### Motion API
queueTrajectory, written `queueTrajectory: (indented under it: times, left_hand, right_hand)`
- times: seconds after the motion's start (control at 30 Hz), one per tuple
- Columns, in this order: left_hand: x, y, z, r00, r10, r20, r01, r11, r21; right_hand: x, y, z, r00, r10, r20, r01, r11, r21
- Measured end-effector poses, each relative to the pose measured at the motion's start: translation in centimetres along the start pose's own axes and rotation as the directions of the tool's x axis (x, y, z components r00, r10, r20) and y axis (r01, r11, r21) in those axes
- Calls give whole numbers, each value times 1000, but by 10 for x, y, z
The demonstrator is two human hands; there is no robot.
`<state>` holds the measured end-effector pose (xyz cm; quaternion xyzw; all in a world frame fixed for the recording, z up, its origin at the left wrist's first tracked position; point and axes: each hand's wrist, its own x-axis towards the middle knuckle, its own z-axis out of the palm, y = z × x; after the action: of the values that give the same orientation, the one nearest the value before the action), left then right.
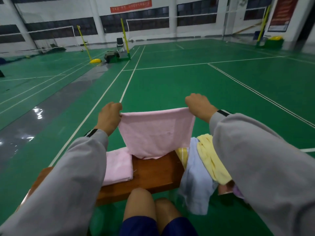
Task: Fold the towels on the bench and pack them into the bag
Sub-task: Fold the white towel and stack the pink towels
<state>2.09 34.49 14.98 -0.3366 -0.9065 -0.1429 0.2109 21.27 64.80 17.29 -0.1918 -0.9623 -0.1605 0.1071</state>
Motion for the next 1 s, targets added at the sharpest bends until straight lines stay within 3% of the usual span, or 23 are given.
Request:
queueTrajectory:
  times: [0.13,0.4,0.5,0.57,0.63,0.7,0.77,0.83,0.9,1.0]
  left_hand:
    - [-1,5,-2,1000,-29,5,29,997,65]
    - [16,12,-13,996,-48,-78,52,997,57]
    - [26,10,-18,988,-141,-63,137,988,-69]
    - [33,11,-23,970,-239,35,239,930,-280]
    - [33,11,-30,939,-266,216,342,706,-619]
    - [26,10,-33,903,-219,369,429,442,-788]
    - [20,10,-33,891,-187,414,453,309,-836]
    - [16,10,-34,890,-211,404,439,162,-884]
    - [17,10,-34,877,-250,410,429,22,-903]
    - [22,12,-38,863,-288,415,428,-20,-904]
  right_hand:
    - [-3,-2,-4,997,80,-11,-80,997,-3]
    - [4,10,-9,993,110,-52,-101,985,142]
    - [14,19,-12,991,129,-43,-117,968,221]
    - [21,28,-15,987,162,3,-156,939,307]
    - [29,40,-17,976,201,80,-215,871,441]
    - [33,51,-14,946,272,177,-319,679,661]
    - [33,59,-8,902,296,316,-400,291,869]
    - [29,63,0,882,244,402,-404,-46,914]
    - [25,64,3,881,236,409,-362,-220,906]
    - [23,60,0,841,356,406,-312,-294,904]
